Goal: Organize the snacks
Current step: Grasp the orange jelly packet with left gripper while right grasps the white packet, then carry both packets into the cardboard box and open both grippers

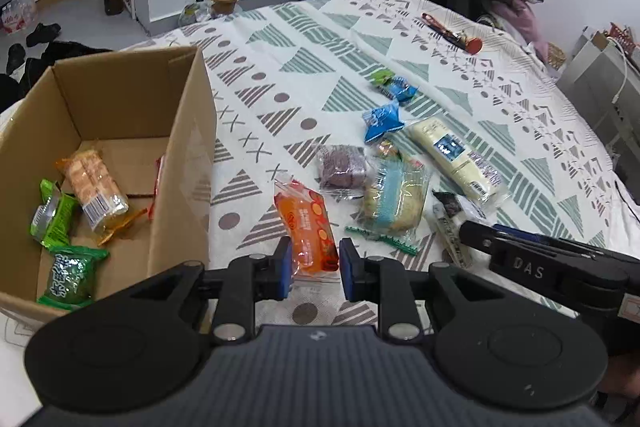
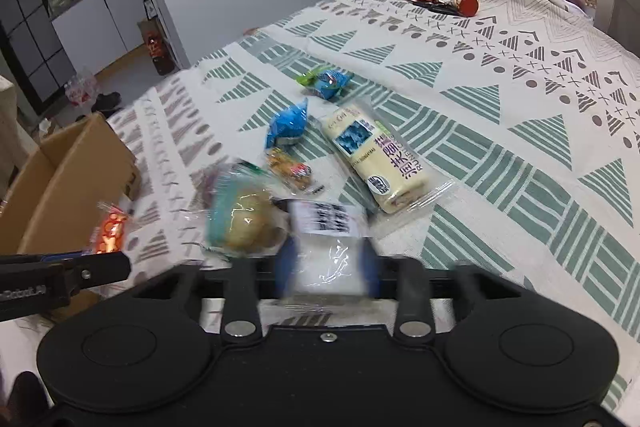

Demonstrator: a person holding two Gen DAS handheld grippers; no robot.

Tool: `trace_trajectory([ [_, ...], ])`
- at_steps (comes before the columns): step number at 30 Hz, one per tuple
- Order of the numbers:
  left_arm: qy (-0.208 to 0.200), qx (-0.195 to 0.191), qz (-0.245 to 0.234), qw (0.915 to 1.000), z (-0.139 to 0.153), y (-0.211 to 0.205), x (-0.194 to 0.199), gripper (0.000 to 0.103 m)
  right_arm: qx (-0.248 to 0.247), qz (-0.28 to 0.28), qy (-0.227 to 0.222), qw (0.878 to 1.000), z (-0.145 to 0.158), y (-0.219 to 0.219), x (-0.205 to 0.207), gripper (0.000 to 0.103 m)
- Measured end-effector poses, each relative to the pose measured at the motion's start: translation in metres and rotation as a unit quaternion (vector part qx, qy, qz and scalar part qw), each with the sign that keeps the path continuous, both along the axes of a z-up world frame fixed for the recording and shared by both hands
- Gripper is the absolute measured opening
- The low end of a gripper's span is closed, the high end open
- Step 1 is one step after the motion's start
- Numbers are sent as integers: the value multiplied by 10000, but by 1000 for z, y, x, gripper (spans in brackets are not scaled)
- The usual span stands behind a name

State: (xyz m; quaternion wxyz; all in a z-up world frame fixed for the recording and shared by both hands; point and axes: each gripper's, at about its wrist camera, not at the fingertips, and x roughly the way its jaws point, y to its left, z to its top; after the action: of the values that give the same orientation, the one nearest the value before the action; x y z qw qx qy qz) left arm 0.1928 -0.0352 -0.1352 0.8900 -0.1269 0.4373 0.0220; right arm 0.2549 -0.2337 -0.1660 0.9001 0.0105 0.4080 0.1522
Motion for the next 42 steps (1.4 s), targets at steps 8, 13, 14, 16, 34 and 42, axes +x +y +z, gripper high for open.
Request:
trace_trajectory([
  [8, -166, -143, 9, 9998, 11, 8, -11, 23, 47, -75, -15, 10000, 10, 0, -13, 10],
  [13, -243, -202, 53, 9995, 15, 16, -18, 23, 140, -99, -32, 9998, 14, 2, -24, 2],
  [14, -255, -221, 52, 9994, 15, 17, -19, 23, 153, -112, -18, 9998, 14, 2, -26, 1],
  [16, -262, -257, 65, 9993, 16, 19, -19, 23, 155, -124, 2, 9998, 14, 3, -29, 1],
  [34, -208, -270, 44, 9994, 8, 25, -19, 23, -23, -28, 260, 9997, -5, 16, -18, 78],
  [42, -209, -195, 28, 9996, 7, 23, -16, 23, -368, -85, 350, 9987, -21, 19, -13, 51],
])
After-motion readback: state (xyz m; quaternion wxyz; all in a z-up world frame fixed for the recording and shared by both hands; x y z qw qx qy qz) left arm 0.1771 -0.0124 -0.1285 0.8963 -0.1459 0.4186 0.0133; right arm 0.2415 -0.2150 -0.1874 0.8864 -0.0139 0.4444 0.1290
